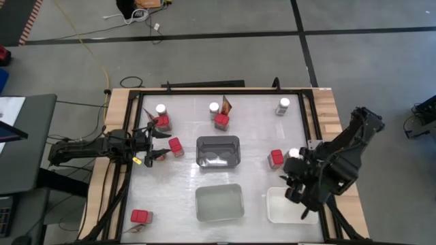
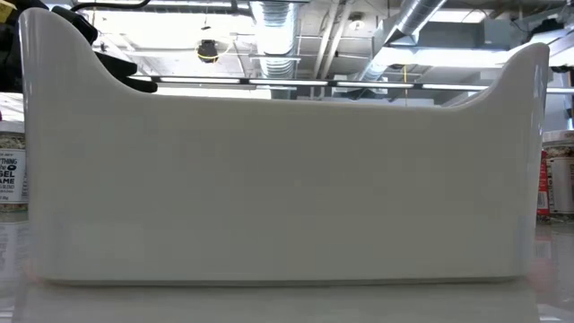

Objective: Sort spices by type
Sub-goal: Put the red seasoning can into the black bin

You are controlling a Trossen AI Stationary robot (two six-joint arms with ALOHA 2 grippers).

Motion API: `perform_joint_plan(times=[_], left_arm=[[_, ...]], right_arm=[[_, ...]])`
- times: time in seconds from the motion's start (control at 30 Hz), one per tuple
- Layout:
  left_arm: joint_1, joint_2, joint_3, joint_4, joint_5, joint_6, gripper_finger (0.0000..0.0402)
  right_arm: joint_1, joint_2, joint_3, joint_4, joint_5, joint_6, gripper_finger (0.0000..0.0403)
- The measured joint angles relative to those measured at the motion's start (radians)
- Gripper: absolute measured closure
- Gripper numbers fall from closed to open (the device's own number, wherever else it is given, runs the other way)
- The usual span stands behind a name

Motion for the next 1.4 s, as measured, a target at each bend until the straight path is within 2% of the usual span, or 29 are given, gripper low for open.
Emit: perform_joint_plan(times=[0.27, 0.43, 0.57, 0.67, 0.9, 1.1, 1.4], left_arm=[[0.0, 0.0, 0.0, 0.0, 0.0, 0.0, 0.012], [0.0, 0.0, 0.0, 0.0, 0.0, 0.0, 0.012], [0.0, 0.0, 0.0, 0.0, 0.0, 0.0, 0.012], [0.0, 0.0, 0.0, 0.0, 0.0, 0.0, 0.012], [0.0, 0.0, 0.0, 0.0, 0.0, 0.0, 0.012], [0.0, 0.0, 0.0, 0.0, 0.0, 0.0, 0.012], [0.0, 0.0, 0.0, 0.0, 0.0, 0.0, 0.012]], right_arm=[[-0.093, 0.0, 0.0, -0.008, 0.076, -0.002, 0.0105], [-0.145, 0.001, 0.0, 0.011, 0.08, 0.01, 0.0068], [-0.214, 0.016, 0.0, -0.007, 0.078, 0.058, 0.0066], [-0.298, 0.038, 0.0, -0.055, 0.02, 0.072, 0.0072], [-0.466, 0.067, -0.019, -0.099, -0.081, -0.027, 0.008], [-0.567, -0.009, -0.172, -0.085, -0.127, -0.052, 0.008], [-0.725, -0.2, -0.412, 0.147, -0.233, -0.087, 0.0081]])
